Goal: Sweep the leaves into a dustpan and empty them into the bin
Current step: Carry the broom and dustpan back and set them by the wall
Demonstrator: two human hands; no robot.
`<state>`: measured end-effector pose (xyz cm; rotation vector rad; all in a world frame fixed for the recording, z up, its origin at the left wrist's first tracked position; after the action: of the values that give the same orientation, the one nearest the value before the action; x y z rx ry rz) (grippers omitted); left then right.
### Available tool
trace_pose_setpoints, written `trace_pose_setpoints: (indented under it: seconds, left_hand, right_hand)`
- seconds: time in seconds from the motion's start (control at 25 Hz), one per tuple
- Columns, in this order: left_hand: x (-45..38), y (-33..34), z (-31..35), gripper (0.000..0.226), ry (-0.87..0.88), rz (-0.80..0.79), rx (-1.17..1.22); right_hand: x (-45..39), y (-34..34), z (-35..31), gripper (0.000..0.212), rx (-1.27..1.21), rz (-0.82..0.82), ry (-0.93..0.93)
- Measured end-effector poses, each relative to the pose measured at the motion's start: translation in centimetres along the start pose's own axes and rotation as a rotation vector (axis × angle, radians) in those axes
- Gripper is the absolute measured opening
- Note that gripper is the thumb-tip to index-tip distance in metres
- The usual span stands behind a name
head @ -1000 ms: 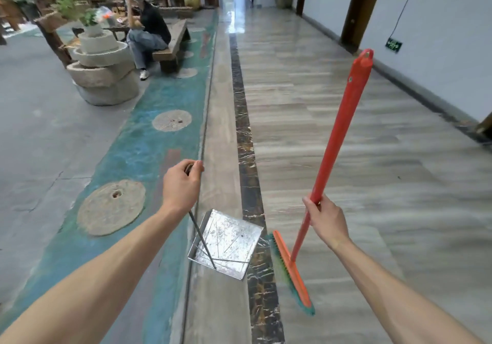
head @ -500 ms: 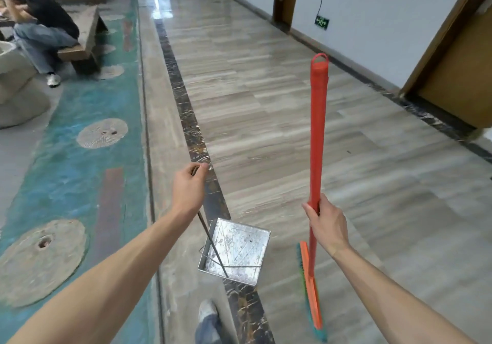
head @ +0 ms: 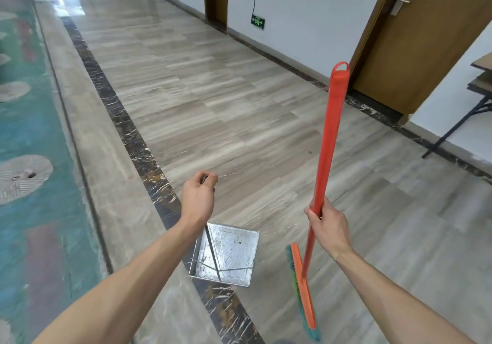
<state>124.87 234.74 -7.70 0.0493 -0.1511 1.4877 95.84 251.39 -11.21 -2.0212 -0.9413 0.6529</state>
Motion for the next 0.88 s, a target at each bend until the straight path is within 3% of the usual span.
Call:
trace_pose_setpoints:
  seconds: [0.28, 0.88]
  left_hand:
    - [-10.0, 4.5, 1.9, 0.018, 0.056, -0.046, -0.062]
    - [-36.5, 19.1, 6.4, 0.018, 0.096, 0.007, -0.125]
  right_hand:
    - [-8.7, 2.5, 0.3, 0.015, 0.009, 0.024, 0.057]
    - [-37.7, 6.4, 3.5, 0.011, -0.020, 0.006, 0.143]
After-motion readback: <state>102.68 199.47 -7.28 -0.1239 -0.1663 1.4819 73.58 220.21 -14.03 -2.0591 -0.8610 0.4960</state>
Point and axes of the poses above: each hand's wrist, its own x-axis away from the middle knuckle, its own y-axis out of the palm, z = x × y, the point moved 7 cm from there along -x, towards the middle knuckle, and after that the axes turned 4 degrees about x, right-handed, at the moved point
